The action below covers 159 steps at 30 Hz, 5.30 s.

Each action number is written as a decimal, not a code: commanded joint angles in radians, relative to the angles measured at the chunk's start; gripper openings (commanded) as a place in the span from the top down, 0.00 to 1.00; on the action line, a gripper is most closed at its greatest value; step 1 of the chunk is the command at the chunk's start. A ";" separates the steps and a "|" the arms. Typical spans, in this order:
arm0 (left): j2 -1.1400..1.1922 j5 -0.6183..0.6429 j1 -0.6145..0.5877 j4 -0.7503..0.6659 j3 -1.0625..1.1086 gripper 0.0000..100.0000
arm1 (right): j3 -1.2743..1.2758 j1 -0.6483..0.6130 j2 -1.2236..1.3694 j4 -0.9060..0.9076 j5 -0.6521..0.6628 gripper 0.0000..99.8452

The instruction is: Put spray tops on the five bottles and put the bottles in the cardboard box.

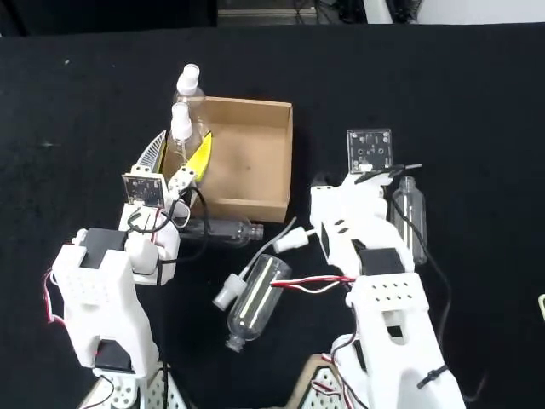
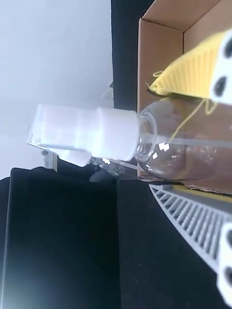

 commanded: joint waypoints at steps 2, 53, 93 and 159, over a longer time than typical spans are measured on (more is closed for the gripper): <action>-0.015 0.002 -0.004 -0.029 0.036 0.73 | -0.007 -0.009 -0.036 -0.028 0.002 0.99; -0.519 -0.008 0.002 -0.098 0.429 0.73 | -0.007 -0.009 -0.038 -0.034 0.002 0.99; -0.643 -0.032 -0.283 1.631 -0.208 0.73 | -0.618 -0.014 0.509 0.318 -0.064 0.99; -1.350 -0.485 0.332 2.651 -0.242 0.73 | -0.765 0.417 0.524 0.815 0.350 0.85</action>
